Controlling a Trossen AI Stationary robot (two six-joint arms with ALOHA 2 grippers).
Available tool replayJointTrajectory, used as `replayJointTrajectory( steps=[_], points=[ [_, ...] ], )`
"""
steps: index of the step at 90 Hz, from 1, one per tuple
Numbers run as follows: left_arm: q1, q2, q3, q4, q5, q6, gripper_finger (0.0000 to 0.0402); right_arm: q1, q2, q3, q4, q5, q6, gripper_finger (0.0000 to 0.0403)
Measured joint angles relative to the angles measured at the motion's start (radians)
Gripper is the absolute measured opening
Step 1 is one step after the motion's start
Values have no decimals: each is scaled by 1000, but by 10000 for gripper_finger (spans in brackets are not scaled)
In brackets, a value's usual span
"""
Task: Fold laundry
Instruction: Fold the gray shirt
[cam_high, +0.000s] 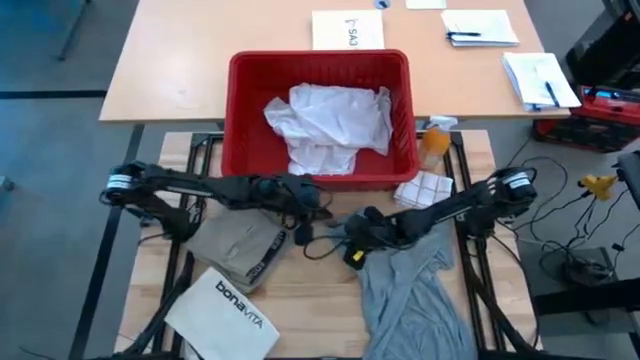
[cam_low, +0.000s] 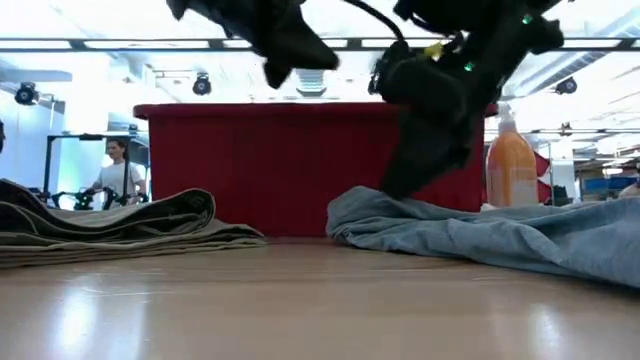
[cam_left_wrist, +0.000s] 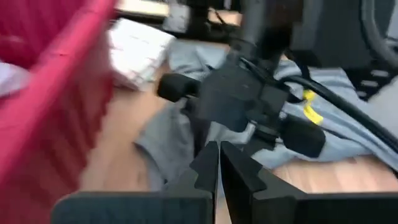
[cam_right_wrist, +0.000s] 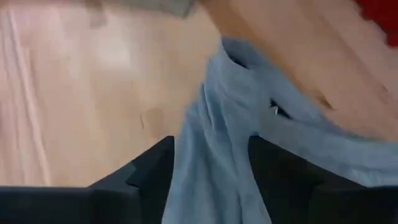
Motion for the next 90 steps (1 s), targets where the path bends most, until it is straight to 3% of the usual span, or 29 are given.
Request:
replayJointTrajectory(
  steps=[12,22,31,41,47,51,59,68,78,90],
  points=[
    [-12,-112,-133,23,-11,-62,0,7,-17,18,-1,89,-34,191],
    [-17,-187,-251,51,-48,-94,0,0,-16,16,-17,97,-23,179],
    [-12,-203,-333,63,-63,-85,0,-18,-15,21,-20,106,-3,164],
    [-11,-183,-400,84,-64,-36,0,-34,-19,60,-11,219,-40,132],
    [-23,-179,-442,151,-157,-21,0,-43,-21,81,-11,333,-50,100],
    [-35,-176,-468,195,-284,-30,0,-53,-21,88,-7,388,-42,74],
    [-38,-159,-496,261,-571,-29,0,-89,-21,95,-5,390,-11,19],
    [-25,-115,-513,316,-791,-35,0,-133,-19,96,-8,423,-9,12],
    [14,-74,-506,358,-787,-14,0,-193,-19,104,-14,489,-34,6],
    [89,-25,-461,360,-737,61,0,-298,-21,124,-13,492,-78,3]
  ],
)
